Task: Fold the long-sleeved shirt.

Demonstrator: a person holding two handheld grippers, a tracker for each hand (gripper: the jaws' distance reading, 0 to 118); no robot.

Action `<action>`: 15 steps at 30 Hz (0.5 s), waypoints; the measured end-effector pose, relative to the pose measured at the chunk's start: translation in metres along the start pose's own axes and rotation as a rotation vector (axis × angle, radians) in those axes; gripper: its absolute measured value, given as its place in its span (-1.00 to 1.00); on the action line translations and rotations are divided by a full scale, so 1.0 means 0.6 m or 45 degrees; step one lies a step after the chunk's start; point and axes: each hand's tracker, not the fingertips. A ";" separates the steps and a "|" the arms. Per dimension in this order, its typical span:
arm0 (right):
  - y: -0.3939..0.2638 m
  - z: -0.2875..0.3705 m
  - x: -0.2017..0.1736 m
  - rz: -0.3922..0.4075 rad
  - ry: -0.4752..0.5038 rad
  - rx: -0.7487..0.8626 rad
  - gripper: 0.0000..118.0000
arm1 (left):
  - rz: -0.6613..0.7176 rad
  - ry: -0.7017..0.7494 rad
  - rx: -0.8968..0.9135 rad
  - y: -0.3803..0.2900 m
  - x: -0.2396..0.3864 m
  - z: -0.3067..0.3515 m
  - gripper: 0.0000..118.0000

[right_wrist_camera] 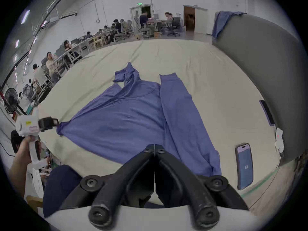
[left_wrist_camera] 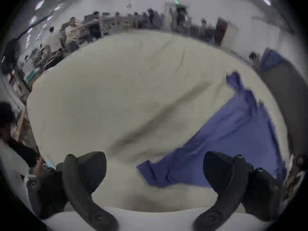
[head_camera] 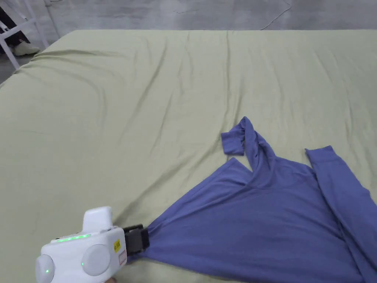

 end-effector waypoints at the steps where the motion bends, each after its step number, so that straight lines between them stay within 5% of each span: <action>1: 0.017 -0.016 -0.006 0.015 -0.003 -0.016 -1.00 | -0.060 -0.010 -0.096 -0.005 -0.003 -0.033 0.86; 2: 0.039 -0.035 -0.013 0.045 0.000 -0.024 -1.00 | -0.078 -0.048 -0.065 -0.017 0.004 -0.044 0.47; 4: 0.081 -0.079 -0.003 0.116 0.010 -0.010 -1.00 | -0.081 0.033 0.103 -0.031 0.010 -0.031 0.10; 6: 0.144 -0.131 -0.009 0.171 0.032 -0.010 -1.00 | -0.118 -0.074 0.082 -0.031 0.030 0.012 -0.78; 7: 0.177 -0.159 -0.013 0.202 0.077 -0.028 -0.99 | -0.087 -0.115 0.094 -0.031 0.027 0.021 -0.85; 8: 0.208 -0.192 -0.006 0.225 0.124 -0.056 -0.64 | -0.054 -0.151 0.092 -0.031 0.025 0.028 -0.85; 10: 0.273 -0.265 -0.017 0.282 0.124 -0.133 0.90 | -0.091 -0.118 0.104 -0.018 0.044 0.066 -0.85; 15: 0.370 -0.435 -0.053 0.582 -0.119 -0.318 0.98 | -0.004 -0.189 0.104 0.003 0.016 0.068 -0.85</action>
